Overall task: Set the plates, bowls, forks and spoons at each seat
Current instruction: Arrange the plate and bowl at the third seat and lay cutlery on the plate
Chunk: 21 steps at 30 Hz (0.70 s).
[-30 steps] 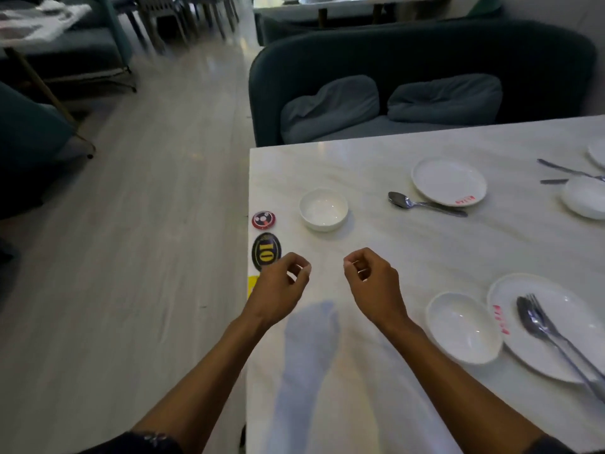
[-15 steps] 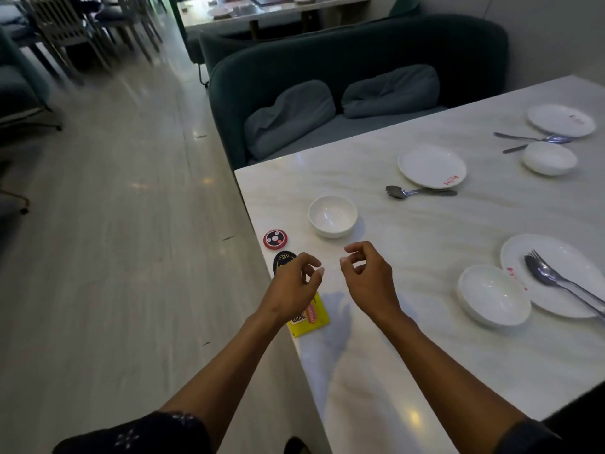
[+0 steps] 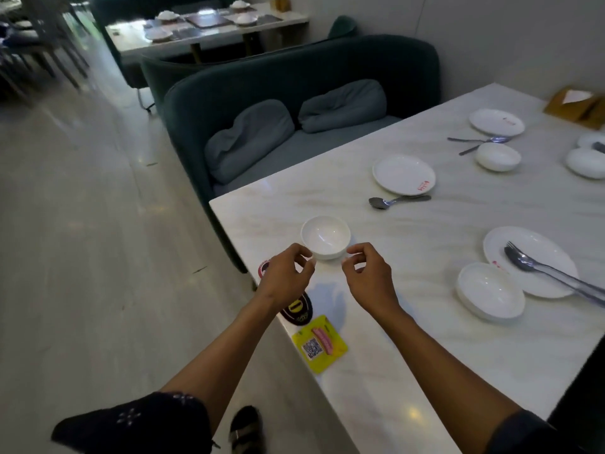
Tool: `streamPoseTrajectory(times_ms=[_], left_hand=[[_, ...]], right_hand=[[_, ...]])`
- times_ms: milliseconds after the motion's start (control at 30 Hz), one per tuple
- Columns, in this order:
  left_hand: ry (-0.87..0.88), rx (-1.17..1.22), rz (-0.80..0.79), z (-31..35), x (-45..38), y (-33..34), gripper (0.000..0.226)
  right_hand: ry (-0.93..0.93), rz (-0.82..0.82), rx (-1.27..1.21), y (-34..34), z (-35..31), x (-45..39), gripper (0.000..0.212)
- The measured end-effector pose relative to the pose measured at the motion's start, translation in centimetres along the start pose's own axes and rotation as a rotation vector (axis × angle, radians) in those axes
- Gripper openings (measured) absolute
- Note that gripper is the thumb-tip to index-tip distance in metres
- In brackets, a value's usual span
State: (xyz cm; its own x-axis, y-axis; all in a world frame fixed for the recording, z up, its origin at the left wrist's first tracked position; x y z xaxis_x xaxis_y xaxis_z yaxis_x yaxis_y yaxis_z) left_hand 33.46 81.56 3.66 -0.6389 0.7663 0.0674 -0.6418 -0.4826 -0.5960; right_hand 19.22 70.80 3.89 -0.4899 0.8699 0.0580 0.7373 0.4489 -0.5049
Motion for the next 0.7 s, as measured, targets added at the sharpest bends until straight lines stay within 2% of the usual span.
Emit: streamPoseTrajectory(times_ms=[100,333,567,700], left_hand=[[0.017,-0.012,-0.11,-2.0,-3.1,-0.1,0.024],[0.003,-0.048,-0.398,-4.4,-7.2,0.4,0.046],[-0.036,0.03,-0.489,-4.7,-12.2,0.5,0.06],[0.002,0.028,-0.55,-5.1,-15.4,1.8,0.054]], right_hand=[[0.107,0.084,0.012,1.7,0.7,-1.3,0.018],[0.336,0.233,0.003,4.5,1.3,-1.8,0.029],[0.5,0.294,-0.064,6.6,2.0,-3.1,0.044],[0.58,0.322,-0.122,8.3,3.1,-5.0,0.047]])
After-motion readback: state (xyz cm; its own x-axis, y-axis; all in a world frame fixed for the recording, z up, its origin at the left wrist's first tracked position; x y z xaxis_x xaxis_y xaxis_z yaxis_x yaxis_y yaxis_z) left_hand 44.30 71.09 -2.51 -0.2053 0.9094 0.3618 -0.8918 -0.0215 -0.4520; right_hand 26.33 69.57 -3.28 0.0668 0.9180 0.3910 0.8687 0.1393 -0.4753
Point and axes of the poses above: each hand's wrist, its own x-axis away from the middle knuckle, its own y-axis out of the palm, z = x × y, the point moved 6 cm from there along -x, towards the middle knuckle, and after that the axes turned 1 degree about y, right-handed, at the moved point
